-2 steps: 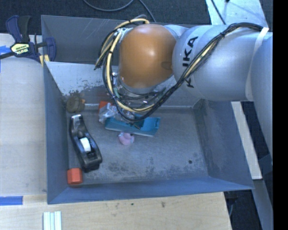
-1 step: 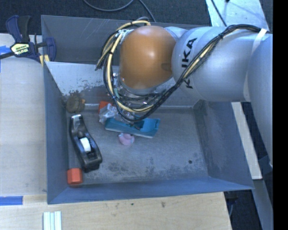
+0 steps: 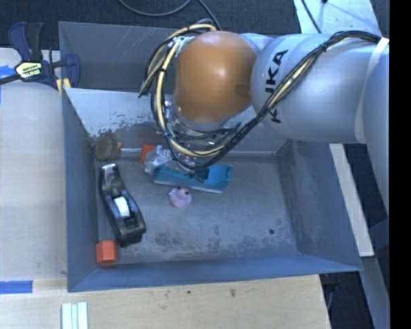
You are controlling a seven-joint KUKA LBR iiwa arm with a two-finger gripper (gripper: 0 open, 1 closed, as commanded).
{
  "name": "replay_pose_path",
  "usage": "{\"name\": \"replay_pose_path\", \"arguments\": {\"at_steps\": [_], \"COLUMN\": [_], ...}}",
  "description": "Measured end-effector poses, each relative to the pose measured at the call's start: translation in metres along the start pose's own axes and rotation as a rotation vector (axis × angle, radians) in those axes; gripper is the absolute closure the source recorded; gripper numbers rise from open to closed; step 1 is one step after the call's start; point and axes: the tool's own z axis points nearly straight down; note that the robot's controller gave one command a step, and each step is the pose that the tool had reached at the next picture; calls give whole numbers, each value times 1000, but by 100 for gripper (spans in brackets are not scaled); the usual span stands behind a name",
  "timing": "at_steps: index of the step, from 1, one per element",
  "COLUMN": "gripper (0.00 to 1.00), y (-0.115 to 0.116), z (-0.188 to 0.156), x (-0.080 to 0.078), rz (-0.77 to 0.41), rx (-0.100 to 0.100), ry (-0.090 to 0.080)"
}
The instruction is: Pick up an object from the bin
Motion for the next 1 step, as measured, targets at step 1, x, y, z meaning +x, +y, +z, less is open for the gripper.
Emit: {"name": "replay_pose_path", "arguments": {"at_steps": [1], "gripper": [100], "y": [-7], "z": [-9], "x": [3], "rz": [3], "rx": [0], "ry": [-3]}}
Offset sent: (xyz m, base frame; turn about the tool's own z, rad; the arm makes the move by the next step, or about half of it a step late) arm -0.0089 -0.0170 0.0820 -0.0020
